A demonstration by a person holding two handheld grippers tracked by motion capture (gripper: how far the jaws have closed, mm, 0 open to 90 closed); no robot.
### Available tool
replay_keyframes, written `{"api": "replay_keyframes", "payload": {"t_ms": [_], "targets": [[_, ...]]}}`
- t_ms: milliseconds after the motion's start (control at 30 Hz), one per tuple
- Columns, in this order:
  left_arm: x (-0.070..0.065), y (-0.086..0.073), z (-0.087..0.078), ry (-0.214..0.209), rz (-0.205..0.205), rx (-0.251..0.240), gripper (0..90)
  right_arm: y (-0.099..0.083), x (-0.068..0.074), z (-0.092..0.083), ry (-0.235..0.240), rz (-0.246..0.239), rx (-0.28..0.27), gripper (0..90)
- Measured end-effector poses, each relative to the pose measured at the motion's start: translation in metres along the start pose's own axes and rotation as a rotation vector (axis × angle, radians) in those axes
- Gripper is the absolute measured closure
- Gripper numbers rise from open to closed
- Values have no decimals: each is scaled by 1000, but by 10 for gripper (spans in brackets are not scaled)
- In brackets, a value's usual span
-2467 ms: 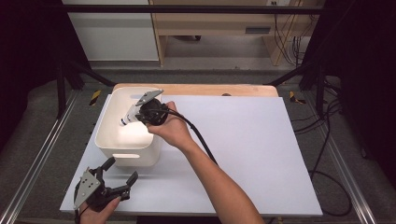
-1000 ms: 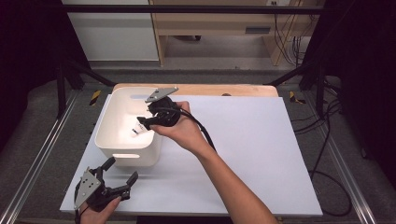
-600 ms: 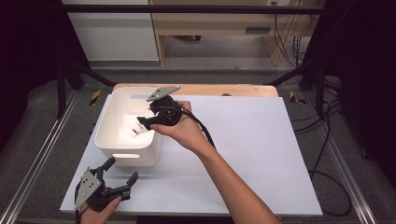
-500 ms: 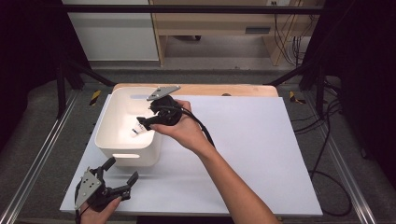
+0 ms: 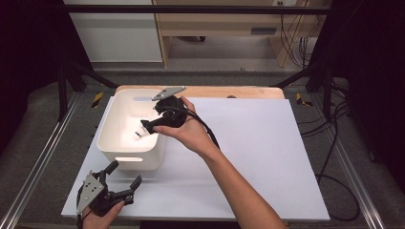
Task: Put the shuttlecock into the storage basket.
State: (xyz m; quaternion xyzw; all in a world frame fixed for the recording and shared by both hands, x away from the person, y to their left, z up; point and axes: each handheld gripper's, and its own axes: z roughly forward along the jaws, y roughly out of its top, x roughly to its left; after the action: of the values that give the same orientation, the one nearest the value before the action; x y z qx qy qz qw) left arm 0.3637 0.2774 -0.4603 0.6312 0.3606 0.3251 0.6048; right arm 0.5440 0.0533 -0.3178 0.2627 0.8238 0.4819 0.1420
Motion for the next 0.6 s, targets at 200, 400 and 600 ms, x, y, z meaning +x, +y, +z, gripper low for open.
{"api": "replay_keyframes", "payload": {"t_ms": [200,400,600], "targets": [[0,0,0,-2,-2,0,31,0,-3,-2,6,20,2,69],[0,0,0,-2,-5,-2,29,0,-4,-4,6,15,-6,47],[1,0,-1,0,-4,-2,29,-2,-10,-8,-8,23,-21,46]]}}
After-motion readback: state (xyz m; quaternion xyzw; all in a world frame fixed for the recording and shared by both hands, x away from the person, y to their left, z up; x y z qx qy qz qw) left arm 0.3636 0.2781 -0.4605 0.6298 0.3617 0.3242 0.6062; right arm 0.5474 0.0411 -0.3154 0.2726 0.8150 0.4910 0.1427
